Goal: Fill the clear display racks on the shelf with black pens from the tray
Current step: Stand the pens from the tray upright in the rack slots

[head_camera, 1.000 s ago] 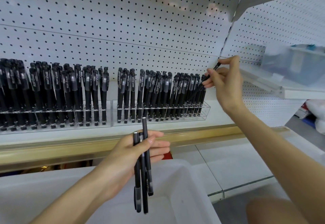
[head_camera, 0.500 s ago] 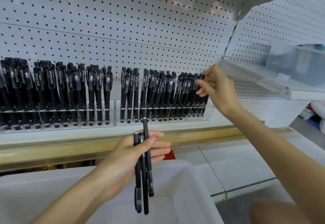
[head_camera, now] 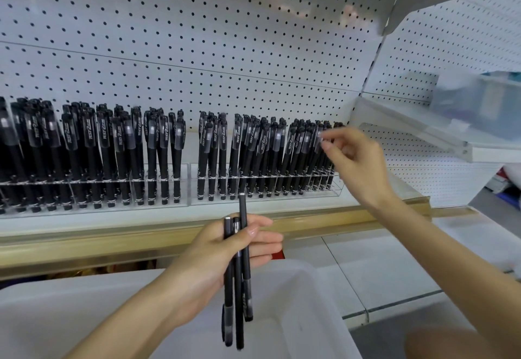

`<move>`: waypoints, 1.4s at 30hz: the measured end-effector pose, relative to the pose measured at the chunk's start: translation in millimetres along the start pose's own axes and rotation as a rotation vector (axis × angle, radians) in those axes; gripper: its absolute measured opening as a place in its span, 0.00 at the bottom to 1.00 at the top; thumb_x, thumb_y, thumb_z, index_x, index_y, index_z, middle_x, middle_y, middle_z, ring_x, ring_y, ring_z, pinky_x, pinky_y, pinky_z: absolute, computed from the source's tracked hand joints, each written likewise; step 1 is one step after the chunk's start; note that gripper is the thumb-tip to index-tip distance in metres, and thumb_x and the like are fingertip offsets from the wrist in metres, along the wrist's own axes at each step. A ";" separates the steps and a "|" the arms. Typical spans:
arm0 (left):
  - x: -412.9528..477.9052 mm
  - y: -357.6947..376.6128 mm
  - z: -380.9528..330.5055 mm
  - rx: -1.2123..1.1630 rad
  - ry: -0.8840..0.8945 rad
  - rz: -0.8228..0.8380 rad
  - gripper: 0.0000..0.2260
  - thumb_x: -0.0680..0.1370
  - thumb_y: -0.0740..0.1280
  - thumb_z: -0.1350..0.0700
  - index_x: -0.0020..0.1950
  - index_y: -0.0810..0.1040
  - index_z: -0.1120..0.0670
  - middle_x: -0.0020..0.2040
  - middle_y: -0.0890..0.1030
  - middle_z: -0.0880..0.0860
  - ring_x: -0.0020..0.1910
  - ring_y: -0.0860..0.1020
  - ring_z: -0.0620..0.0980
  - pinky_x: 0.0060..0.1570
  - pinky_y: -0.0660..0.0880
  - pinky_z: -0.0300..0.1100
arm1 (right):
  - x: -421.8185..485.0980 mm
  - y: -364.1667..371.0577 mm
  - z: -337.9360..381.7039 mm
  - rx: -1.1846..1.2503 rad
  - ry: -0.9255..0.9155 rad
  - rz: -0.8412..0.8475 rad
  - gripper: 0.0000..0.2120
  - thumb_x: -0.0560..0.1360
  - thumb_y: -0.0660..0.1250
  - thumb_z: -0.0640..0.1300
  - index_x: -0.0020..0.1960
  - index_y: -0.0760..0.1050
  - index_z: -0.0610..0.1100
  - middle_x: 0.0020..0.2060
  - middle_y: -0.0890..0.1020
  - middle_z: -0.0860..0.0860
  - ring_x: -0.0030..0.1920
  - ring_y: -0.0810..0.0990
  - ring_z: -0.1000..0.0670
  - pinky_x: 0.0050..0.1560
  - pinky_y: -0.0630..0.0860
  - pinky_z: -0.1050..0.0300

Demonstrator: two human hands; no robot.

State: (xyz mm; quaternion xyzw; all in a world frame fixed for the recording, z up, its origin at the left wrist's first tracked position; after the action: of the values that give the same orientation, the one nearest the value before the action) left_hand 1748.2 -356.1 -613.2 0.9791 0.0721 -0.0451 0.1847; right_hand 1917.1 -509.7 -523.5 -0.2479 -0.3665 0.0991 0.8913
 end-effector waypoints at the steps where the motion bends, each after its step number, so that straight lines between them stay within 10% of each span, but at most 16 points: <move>1: -0.5 2.6 0.3 0.012 -0.006 0.012 0.11 0.81 0.59 0.61 0.57 0.79 0.60 0.50 0.85 0.59 0.51 0.83 0.54 0.54 0.79 0.45 | -7.8 7.1 7.0 0.095 0.058 0.075 0.05 0.77 0.67 0.40 0.49 0.80 0.47 0.31 0.77 0.57 0.28 0.70 0.60 0.31 0.68 0.68; 7: -3.0 17.4 -1.3 -0.003 -0.015 0.067 0.10 0.81 0.59 0.62 0.57 0.78 0.62 0.49 0.84 0.60 0.51 0.83 0.56 0.52 0.80 0.45 | -58.3 51.4 47.4 0.312 0.091 0.770 0.11 0.77 0.66 0.42 0.38 0.80 0.43 0.27 0.76 0.57 0.30 0.71 0.61 0.34 0.68 0.69; 17: -10.7 14.7 -5.2 0.084 -0.003 0.081 0.10 0.82 0.58 0.61 0.54 0.79 0.62 0.48 0.85 0.59 0.50 0.83 0.55 0.53 0.79 0.45 | -54.0 51.3 52.9 0.561 0.278 0.504 0.12 0.79 0.61 0.45 0.43 0.78 0.40 0.39 0.82 0.54 0.43 0.77 0.55 0.43 0.73 0.64; 27: -15.8 21.9 -4.9 0.079 -0.030 0.116 0.10 0.82 0.59 0.59 0.54 0.77 0.62 0.44 0.85 0.59 0.46 0.84 0.57 0.51 0.81 0.47 | -50.0 40.9 46.6 0.616 0.383 0.244 0.13 0.82 0.57 0.45 0.46 0.77 0.43 0.34 0.81 0.51 0.36 0.75 0.52 0.31 0.70 0.62; 36: -12.9 25.5 -8.7 0.011 0.012 0.085 0.11 0.81 0.59 0.60 0.56 0.78 0.62 0.47 0.84 0.61 0.48 0.84 0.58 0.48 0.81 0.47 | -73.0 46.0 47.1 0.531 0.381 0.502 0.13 0.78 0.62 0.48 0.44 0.80 0.41 0.39 0.81 0.47 0.40 0.79 0.53 0.49 0.75 0.60; 42: -15.2 21.3 2.2 0.065 -0.028 0.077 0.11 0.80 0.59 0.59 0.56 0.78 0.62 0.50 0.84 0.59 0.52 0.83 0.55 0.54 0.79 0.49 | -60.6 20.3 27.0 0.587 0.497 0.373 0.13 0.83 0.54 0.46 0.51 0.75 0.42 0.28 0.72 0.51 0.25 0.68 0.52 0.28 0.65 0.61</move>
State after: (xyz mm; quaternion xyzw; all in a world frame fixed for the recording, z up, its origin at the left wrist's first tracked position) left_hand 1736.4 -378.4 -605.9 0.9859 0.0304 -0.0538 0.1553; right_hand 1855.1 -504.0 -554.1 -0.0621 -0.0459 0.2961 0.9520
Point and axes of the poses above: each hand's wrist, its own x-axis towards the middle knuckle, its own y-axis out of the palm, z = x × y, the point moved 3 cm from there along x, towards the middle knuckle
